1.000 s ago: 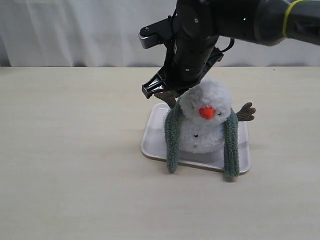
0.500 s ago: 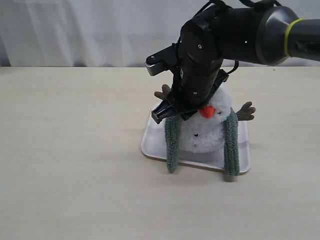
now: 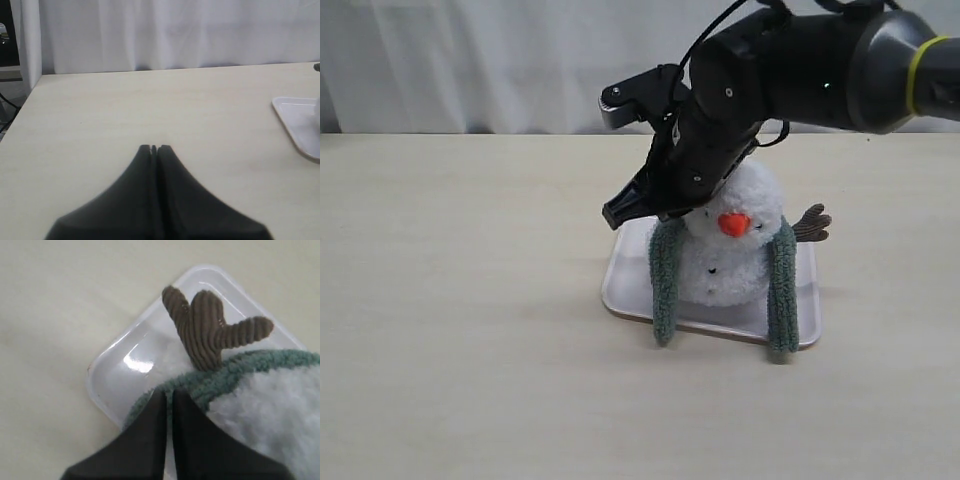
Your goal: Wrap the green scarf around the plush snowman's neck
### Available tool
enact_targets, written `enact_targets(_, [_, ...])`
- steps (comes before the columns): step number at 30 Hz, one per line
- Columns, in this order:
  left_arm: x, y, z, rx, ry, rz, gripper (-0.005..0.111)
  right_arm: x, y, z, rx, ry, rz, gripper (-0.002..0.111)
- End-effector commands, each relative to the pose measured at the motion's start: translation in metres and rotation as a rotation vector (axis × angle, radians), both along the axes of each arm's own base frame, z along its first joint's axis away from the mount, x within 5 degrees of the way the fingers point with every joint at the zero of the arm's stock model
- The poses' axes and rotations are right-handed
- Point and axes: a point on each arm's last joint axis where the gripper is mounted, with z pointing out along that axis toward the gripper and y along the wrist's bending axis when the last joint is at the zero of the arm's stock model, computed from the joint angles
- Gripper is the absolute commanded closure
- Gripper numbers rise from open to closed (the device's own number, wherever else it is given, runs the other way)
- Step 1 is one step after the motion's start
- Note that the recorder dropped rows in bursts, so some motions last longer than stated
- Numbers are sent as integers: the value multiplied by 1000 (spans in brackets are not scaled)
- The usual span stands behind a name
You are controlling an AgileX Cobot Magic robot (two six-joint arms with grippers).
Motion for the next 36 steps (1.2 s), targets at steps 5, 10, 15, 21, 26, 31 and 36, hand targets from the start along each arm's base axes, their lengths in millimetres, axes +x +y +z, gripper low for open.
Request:
enact_targets(5, [0,0,0,0,-7,2,107,-1,-1,-9,-26,40,-3,104])
enact_targets(10, [0,0,0,0,-7,2,107,-12,-9,20,-8,11,-11,104])
enact_targets(15, [0,0,0,0,-7,2,107,-31,-25,50,-36,10,-23,104])
enact_targets(21, [0,0,0,0,-7,2,107,-52,-68,53,-36,-29,-171,100])
enact_targets(26, [0,0,0,0,-7,2,107,-71,-104,25,-27,27,-264,75])
enact_targets(31, [0,0,0,0,-7,2,107,-84,-124,-14,2,39,-307,56])
enact_targets(36, [0,0,0,0,-7,2,107,-87,-121,-49,138,-44,-293,55])
